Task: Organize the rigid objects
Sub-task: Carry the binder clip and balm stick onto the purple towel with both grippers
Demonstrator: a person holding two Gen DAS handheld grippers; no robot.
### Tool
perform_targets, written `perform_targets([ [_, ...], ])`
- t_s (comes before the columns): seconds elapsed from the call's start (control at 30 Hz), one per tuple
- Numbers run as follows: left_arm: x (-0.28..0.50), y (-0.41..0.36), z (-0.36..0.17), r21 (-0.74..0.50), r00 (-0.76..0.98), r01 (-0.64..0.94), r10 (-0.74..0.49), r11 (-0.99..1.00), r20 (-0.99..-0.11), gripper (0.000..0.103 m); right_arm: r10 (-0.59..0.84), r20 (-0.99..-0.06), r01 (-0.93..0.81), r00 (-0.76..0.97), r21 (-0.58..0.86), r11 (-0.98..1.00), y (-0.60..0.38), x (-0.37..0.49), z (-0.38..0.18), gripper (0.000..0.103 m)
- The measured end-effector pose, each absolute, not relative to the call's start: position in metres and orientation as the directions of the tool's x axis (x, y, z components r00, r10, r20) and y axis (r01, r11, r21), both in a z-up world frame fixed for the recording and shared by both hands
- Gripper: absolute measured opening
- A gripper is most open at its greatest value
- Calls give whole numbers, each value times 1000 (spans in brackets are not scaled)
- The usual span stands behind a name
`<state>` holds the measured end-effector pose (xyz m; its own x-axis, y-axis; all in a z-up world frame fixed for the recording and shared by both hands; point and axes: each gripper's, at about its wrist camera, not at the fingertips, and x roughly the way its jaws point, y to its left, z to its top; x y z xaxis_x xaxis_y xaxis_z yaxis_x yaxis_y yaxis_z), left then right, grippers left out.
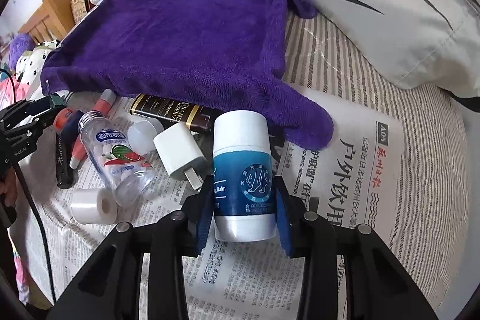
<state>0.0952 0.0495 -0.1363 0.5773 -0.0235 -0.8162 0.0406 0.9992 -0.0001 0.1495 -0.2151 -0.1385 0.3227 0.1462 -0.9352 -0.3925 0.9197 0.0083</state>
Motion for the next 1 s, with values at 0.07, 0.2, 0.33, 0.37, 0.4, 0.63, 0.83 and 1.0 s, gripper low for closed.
perform_targets([
  [0.07,95,50,-136,-2,578,39,-24,999,-816,39,158,-936,-368,313,33,929,-218,152,-138,37],
  [0.2,96,50,-136,-3,573,39,-25,999,-819,39,145,-939,-371,310,21,928,-215,156,-138,37],
  [0.33,97,50,-136,-5,572,39,-26,999,-820,39,145,-938,-373,314,19,928,-213,161,-138,38],
  [0.37,97,50,-136,-6,572,38,-27,999,-820,39,149,-938,-369,314,24,929,-213,162,-138,38],
  [0.4,97,50,-136,-6,571,38,-26,999,-820,39,150,-938,-369,314,25,929,-213,163,-138,38],
  [0.63,97,50,-136,-10,574,34,-28,999,-818,39,159,-938,-384,310,29,923,-215,167,-137,37],
  [0.83,86,57,-135,-22,569,34,-37,999,-822,39,195,-939,-369,285,81,926,-233,149,-130,36],
  [1.0,78,65,-132,-56,559,26,-61,998,-827,39,232,-929,-342,290,125,931,-249,135,-122,36],
])
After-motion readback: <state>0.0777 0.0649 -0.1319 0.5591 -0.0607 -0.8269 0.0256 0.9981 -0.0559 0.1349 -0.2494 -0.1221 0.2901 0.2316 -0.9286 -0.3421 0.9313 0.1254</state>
